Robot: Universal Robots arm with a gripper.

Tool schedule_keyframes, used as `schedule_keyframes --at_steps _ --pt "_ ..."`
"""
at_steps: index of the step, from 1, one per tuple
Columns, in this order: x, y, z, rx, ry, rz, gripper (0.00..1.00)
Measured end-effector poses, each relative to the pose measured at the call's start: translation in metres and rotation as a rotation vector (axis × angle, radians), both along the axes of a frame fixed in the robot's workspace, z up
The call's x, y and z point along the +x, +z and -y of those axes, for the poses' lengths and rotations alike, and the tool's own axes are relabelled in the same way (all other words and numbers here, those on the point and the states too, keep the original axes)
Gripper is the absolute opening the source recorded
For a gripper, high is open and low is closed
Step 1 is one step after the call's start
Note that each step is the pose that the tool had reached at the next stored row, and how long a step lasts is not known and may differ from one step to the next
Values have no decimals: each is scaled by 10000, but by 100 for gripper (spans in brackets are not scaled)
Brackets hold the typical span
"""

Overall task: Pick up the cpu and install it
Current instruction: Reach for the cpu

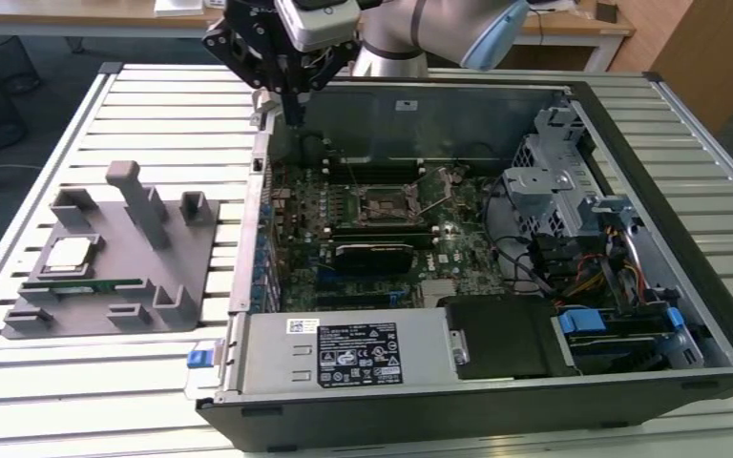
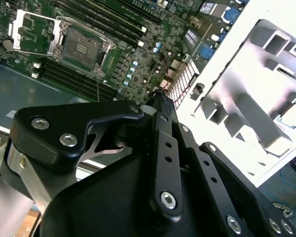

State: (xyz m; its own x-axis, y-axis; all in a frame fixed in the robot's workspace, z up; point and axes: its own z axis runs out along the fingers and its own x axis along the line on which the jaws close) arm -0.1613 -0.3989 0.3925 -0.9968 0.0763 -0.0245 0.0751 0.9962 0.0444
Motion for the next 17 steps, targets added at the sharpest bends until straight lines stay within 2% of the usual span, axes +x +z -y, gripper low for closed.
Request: schedule_keyframes --at_steps 17 --pt "-55 -2 0 0 0 0 11"
